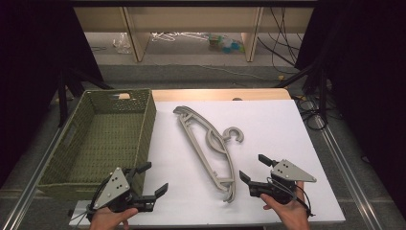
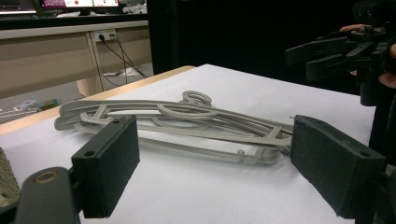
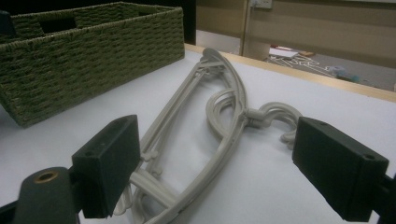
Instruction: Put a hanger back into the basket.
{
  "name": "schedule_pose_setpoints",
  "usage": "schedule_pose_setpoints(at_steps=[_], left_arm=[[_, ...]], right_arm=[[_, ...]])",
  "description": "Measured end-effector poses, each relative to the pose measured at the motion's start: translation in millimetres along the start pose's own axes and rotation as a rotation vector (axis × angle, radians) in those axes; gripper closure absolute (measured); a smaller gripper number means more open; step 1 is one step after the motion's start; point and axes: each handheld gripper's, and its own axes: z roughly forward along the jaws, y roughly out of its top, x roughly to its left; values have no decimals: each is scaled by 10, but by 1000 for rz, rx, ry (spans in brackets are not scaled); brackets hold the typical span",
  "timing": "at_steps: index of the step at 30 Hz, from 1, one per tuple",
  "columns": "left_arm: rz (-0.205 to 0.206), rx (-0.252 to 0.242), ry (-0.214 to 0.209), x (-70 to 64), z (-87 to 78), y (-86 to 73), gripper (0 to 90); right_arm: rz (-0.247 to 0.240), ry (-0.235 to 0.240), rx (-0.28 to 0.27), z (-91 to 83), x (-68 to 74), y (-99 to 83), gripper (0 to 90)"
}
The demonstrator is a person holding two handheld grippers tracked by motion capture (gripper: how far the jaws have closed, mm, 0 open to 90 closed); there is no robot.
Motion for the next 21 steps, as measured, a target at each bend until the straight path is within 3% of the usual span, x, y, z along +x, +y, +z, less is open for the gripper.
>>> schedule_pose_setpoints(at_steps=[10,12,13,21], left_arm=[[-7,4,-8,-23,15,-6,158],[-23,6,-6,-34,18,-10,158],[-6,4,-10,-24,20,-7,158],[-4,9,-10,-31,24,-8,158]], right_arm=[[8,-18,88,62,-6,-13,201],[12,-13,82,88,-3,-21,203],[7,-14,104,95,-3,-17,203],[31,-27,211,304,-89,-27,213]])
